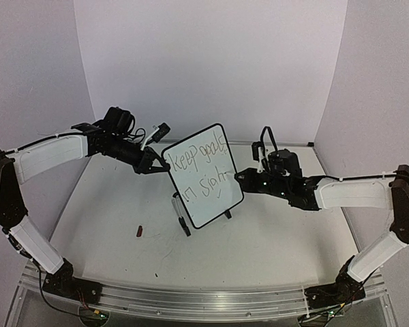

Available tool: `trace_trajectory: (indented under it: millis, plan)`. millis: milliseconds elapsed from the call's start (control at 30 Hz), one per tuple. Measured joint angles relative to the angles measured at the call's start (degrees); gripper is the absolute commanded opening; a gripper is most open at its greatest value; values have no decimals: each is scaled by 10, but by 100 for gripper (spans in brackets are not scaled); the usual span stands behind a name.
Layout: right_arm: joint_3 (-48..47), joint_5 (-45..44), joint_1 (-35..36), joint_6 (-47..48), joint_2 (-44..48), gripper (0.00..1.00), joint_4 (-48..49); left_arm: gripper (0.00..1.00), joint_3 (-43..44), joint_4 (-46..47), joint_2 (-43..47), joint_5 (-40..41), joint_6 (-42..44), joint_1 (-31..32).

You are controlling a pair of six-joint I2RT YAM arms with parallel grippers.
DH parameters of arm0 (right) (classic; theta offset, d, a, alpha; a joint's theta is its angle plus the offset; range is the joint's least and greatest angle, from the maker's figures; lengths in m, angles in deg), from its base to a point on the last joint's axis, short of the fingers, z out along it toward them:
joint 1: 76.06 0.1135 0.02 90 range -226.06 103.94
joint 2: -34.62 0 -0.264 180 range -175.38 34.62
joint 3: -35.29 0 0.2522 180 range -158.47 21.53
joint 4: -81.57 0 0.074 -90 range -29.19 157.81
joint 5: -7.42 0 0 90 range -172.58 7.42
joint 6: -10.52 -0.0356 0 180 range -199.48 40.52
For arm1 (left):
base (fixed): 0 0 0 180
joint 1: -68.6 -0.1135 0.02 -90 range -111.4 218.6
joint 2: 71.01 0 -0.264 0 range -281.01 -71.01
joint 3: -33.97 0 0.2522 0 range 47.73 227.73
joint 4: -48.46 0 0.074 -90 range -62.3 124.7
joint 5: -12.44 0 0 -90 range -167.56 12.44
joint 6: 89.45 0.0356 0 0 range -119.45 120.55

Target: Write a sentence on the whiteboard

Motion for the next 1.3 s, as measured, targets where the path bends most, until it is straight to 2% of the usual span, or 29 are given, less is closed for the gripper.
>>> trace_trajectory:
  millis: [433, 700, 967, 1300]
  plan:
    - [1, -33, 0, -3, 9, 0, 0, 0, 0, 0, -1, 0, 0, 0]
    - [7, -19, 0, 0, 46, 0, -2, 0, 0, 0, -1, 0, 0, 0]
    - [-14, 14, 0, 9, 24, 0, -1, 0, 0, 0, -1, 0, 0, 0]
    - [-23, 15, 0, 12, 0, 0, 2, 0, 0, 0, -1, 0, 0, 0]
